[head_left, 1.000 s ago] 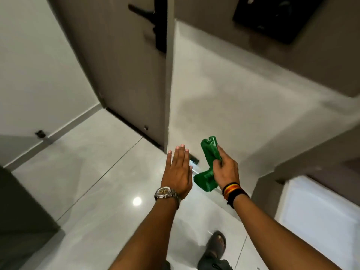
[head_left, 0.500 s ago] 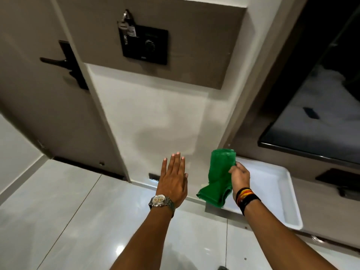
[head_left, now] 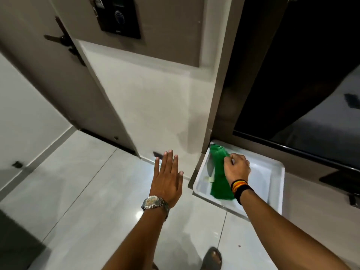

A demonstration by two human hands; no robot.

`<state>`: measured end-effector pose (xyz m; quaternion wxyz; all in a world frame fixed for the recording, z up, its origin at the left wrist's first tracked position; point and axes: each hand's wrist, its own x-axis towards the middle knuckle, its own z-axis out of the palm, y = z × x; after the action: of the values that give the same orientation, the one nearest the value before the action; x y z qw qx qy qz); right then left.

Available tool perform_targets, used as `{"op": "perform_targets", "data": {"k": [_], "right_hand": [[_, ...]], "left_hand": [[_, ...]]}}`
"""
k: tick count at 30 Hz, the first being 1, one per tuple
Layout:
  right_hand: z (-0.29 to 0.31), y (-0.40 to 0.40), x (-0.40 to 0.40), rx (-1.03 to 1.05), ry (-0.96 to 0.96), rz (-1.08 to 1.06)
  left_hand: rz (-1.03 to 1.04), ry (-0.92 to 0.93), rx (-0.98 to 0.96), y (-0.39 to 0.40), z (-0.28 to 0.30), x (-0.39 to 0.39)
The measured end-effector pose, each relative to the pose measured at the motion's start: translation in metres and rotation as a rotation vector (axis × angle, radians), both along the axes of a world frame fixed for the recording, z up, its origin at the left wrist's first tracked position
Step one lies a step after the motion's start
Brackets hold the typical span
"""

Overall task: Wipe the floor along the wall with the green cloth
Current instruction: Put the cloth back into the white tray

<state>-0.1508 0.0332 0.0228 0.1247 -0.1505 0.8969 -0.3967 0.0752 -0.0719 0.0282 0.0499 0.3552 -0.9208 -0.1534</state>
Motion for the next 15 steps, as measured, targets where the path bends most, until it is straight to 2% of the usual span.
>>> {"op": "perform_targets", "data": {"k": [5,10,12,15], "right_hand": [[0.007,0.017,0.005,-0.383,-0.408,-0.14],[-0.003,0.019,-0.01,-0.401,-0.814,-0.214],[-0.013,0.021,-0.011,-0.283,-0.771,-0.213],[-0.013,0.028,-0.008,0.038,-0.446,-0.109]], "left_hand": [[0.021,-0.069,-0.042,-0.007,0.006,0.021],[0.024,-0.058,-0.077,-0.016,0.022,0.019],[0.017,-0.058,-0.071,-0.017,0.027,0.017],[0.013,-0.076,-0.074,-0.021,0.031,0.015]]}}
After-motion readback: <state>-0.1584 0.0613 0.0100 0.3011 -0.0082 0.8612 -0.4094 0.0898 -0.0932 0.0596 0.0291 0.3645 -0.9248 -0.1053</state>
